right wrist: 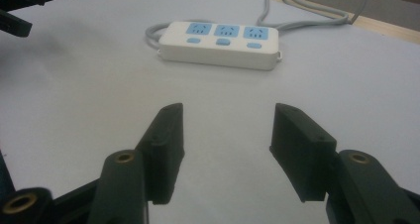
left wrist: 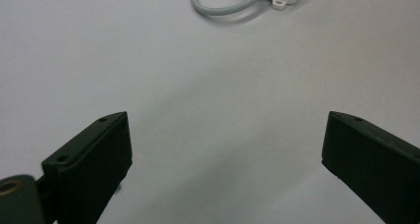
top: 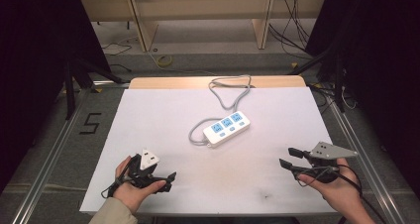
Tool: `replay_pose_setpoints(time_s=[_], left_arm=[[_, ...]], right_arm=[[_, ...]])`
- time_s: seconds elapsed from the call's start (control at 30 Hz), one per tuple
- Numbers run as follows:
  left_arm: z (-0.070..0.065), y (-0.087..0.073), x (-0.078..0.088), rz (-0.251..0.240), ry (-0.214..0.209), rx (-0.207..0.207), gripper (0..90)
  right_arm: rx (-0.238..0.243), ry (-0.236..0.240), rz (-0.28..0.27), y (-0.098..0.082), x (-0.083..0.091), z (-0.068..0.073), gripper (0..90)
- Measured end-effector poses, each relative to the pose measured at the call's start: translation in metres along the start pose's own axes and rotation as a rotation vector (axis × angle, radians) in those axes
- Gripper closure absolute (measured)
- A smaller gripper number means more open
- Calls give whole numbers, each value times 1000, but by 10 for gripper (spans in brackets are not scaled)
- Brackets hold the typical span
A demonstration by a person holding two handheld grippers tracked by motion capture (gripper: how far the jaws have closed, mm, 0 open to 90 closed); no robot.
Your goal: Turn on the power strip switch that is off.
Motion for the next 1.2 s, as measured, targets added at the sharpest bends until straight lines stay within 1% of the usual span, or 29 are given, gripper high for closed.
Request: replay_pose_setpoints(time_s=[0.1, 0.13, 0.2, 0.33, 0.37, 0.4, 0.43, 0.47, 0.5, 0.53, 0.57, 0.73, 0.9, 0.97, 1.2], left_arm=[[-1, 1, 0, -3, 4, -7, 46], [-1, 1, 0, -3, 4, -7, 46], [-1, 1, -1, -1, 7, -6, 46], [-1, 2, -2, -2, 6, -13, 47], [-1, 2, -2, -2, 6, -13, 48], [-2, 2, -2, -5, 7, -11, 48], [-1, 3, -2, -4, 7, -11, 49], [-1, 3, -2, -5, 10, -12, 50], [-1, 3, -2, -3, 13, -11, 50], [-1, 3, -2, -3, 15, -12, 50], [-1, 3, -2, -6, 17, -9, 50], [-1, 4, -1, -11, 21, -12, 51], [-1, 4, -2, -10, 21, -12, 52], [-1, 4, -2, -10, 22, -14, 53], [-1, 4, -1, -12, 26, -14, 54]], right_arm=[[8, -3, -6, 5, -3, 0, 528], [8, -3, -6, 5, -3, 0, 528], [23, -9, -13, 9, -6, 1, 593], [33, -16, -14, 12, -8, 2, 698], [33, -16, -14, 12, -8, 2, 698], [33, -18, -13, 13, -8, 2, 728], [41, -27, -16, 14, -9, 2, 796], [51, -31, -9, 15, -9, 2, 829], [61, -37, -7, 16, -9, 2, 858], [61, -37, -7, 16, -9, 2, 858], [67, -41, -4, 18, -9, 2, 900], [70, -42, 5, 24, -12, 4, 900], [65, -40, 1, 31, -17, 5, 900], [63, -37, 0, 35, -21, 6, 900], [68, -32, 10, 43, -33, 10, 900]])
Point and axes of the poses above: each handheld gripper's, and its own axes: x roughly backward along the jaws, y roughly out of its top, z roughly to its left, the point moved 3 cm from there along -x, roughly forward along the jaws, and after that the axes turned 15 degrees about -y, right-handed, at the moved point
